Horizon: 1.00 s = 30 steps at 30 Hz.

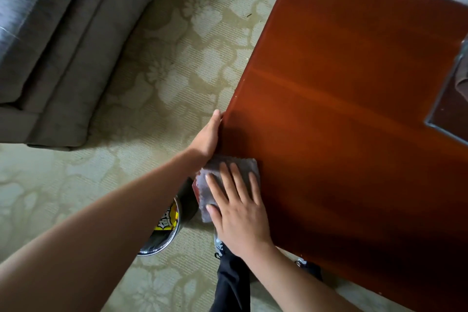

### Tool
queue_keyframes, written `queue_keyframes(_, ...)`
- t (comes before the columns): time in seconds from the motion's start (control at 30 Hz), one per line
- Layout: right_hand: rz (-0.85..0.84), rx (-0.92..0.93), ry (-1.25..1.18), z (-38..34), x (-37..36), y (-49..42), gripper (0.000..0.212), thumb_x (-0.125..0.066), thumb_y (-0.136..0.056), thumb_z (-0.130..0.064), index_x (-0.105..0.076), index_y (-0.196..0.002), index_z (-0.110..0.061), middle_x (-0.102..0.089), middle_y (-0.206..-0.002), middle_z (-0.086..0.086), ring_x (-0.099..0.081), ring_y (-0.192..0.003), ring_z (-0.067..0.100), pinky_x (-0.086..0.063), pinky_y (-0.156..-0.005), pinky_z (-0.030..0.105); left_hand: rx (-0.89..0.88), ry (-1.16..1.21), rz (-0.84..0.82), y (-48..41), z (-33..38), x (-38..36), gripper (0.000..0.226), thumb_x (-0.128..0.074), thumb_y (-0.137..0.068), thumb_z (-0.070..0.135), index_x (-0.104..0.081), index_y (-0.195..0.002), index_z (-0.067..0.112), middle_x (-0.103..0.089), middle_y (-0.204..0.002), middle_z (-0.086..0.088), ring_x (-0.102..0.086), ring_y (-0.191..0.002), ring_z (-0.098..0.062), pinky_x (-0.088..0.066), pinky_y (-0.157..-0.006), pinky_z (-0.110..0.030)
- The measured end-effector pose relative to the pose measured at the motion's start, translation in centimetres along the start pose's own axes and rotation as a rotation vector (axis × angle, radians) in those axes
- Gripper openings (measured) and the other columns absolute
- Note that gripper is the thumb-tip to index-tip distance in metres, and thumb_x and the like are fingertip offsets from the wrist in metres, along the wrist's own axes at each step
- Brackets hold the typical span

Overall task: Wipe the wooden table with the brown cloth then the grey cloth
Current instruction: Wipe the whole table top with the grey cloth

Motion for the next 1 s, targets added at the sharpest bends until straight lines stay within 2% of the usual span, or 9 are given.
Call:
queue_keyframes(0.07,-0.008,0.032,0.041,2.2,-0.8,3.8,0.070,-0.040,-0.104,-0.054,-0.022,-0.166,-0.029,-0.013,-0.175,0.010,-0.018,-0.160,0.032,-0.017,-0.127,0.059,-0.021,-0.199,0.160,0.7,-0.1,-1.1,0.064,-0.016,-0.104,0.069,-0.053,-0.144,0.035,-0.062,-0.145,0.000,-0.054,-0.137,-0.022,-0.034,-0.120,-0.041)
queue_keyframes(0.13,-0.008,0.015,0.106,5.8,-1.4,8.4,0.073,-0.042,-0.102,-0.054,-0.021,-0.166,-0.028,-0.014,-0.174,0.011,-0.025,-0.158,0.034,-0.019,-0.125,0.059,-0.038,-0.383,0.277,1.7,0.3,-1.7,0.054,-0.014,-0.107,0.062,-0.048,-0.138,0.032,-0.065,-0.133,-0.009,-0.057,-0.127,-0.034,-0.038,-0.107,-0.047)
queue_keyframes(0.23,-0.025,-0.054,0.183,11.1,-1.3,13.8,0.073,-0.042,-0.101,-0.055,-0.025,-0.165,-0.024,-0.014,-0.174,0.013,-0.030,-0.156,0.038,-0.024,-0.123,0.061,-0.093,-0.484,0.351,2.5,1.2,-2.0,0.048,-0.014,-0.108,0.058,-0.047,-0.125,0.028,-0.063,-0.109,-0.008,-0.061,-0.115,-0.039,-0.039,-0.095,-0.048)
queue_keyframes(0.33,-0.073,-0.106,0.208,12.0,-1.4,14.9,0.073,-0.039,-0.102,-0.055,-0.026,-0.165,-0.021,-0.016,-0.173,0.017,-0.027,-0.156,0.040,-0.024,-0.122,0.064,-0.069,-0.504,0.360,2.2,1.1,-2.0,0.047,-0.014,-0.109,0.058,-0.046,-0.125,0.027,-0.066,-0.115,-0.013,-0.060,-0.115,-0.041,-0.038,-0.095,-0.049)
queue_keyframes(0.57,-0.057,-0.035,0.116,3.5,-1.2,6.0,0.074,-0.040,-0.101,-0.057,-0.024,-0.165,-0.025,-0.021,-0.172,0.015,-0.022,-0.158,0.038,-0.018,-0.125,0.063,-0.030,-0.455,0.324,2.3,1.1,-2.0,0.061,-0.014,-0.109,0.059,-0.044,-0.147,0.023,-0.058,-0.142,-0.021,-0.052,-0.134,-0.043,-0.036,-0.109,-0.047)
queue_keyframes(0.73,-0.029,0.047,0.026,0.6,-0.9,2.1,0.075,-0.046,-0.101,-0.055,-0.021,-0.165,-0.026,-0.020,-0.172,0.010,-0.015,-0.159,0.032,-0.010,-0.129,0.058,-0.039,-0.505,0.381,2.1,0.7,-2.2,0.058,-0.014,-0.108,0.060,-0.045,-0.141,0.025,-0.059,-0.142,-0.021,-0.054,-0.132,-0.043,-0.037,-0.107,-0.049)
queue_keyframes(0.8,-0.013,0.069,0.018,1.5,-0.8,2.7,0.073,-0.044,-0.102,-0.054,-0.020,-0.166,-0.027,-0.017,-0.173,0.008,-0.011,-0.160,0.029,-0.007,-0.130,0.056,-0.095,-0.569,0.432,1.8,0.1,-2.3,0.054,-0.016,-0.108,0.059,-0.045,-0.136,0.023,-0.057,-0.142,-0.020,-0.054,-0.130,-0.042,-0.038,-0.105,-0.051)
queue_keyframes(0.9,0.021,0.040,-0.011,5.0,-0.7,5.4,0.072,-0.044,-0.102,-0.056,-0.023,-0.166,-0.028,-0.017,-0.174,0.006,-0.012,-0.160,0.028,-0.006,-0.130,0.054,-0.249,-0.806,0.584,2.3,-0.1,-3.9,0.059,-0.019,-0.108,0.055,-0.030,-0.158,0.025,-0.034,-0.165,-0.012,-0.036,-0.149,-0.034,-0.025,-0.119,-0.056)
queue_keyframes(1.0,0.027,0.001,-0.013,10.8,-0.7,10.6,0.071,-0.043,-0.103,-0.058,-0.026,-0.165,-0.027,-0.020,-0.173,0.007,-0.016,-0.159,0.030,-0.012,-0.129,0.055,-0.414,-0.960,0.640,4.1,0.1,-8.8,0.063,-0.024,-0.107,0.053,-0.025,-0.163,0.024,-0.019,-0.172,-0.012,-0.018,-0.158,-0.030,-0.011,-0.126,-0.059)
Point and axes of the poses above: each hand's wrist, its own y-axis away from the middle knuckle, its own x-axis out of the back of the hand, z = x × y, the point moved 4 cm from there along -y, towards the middle knuckle
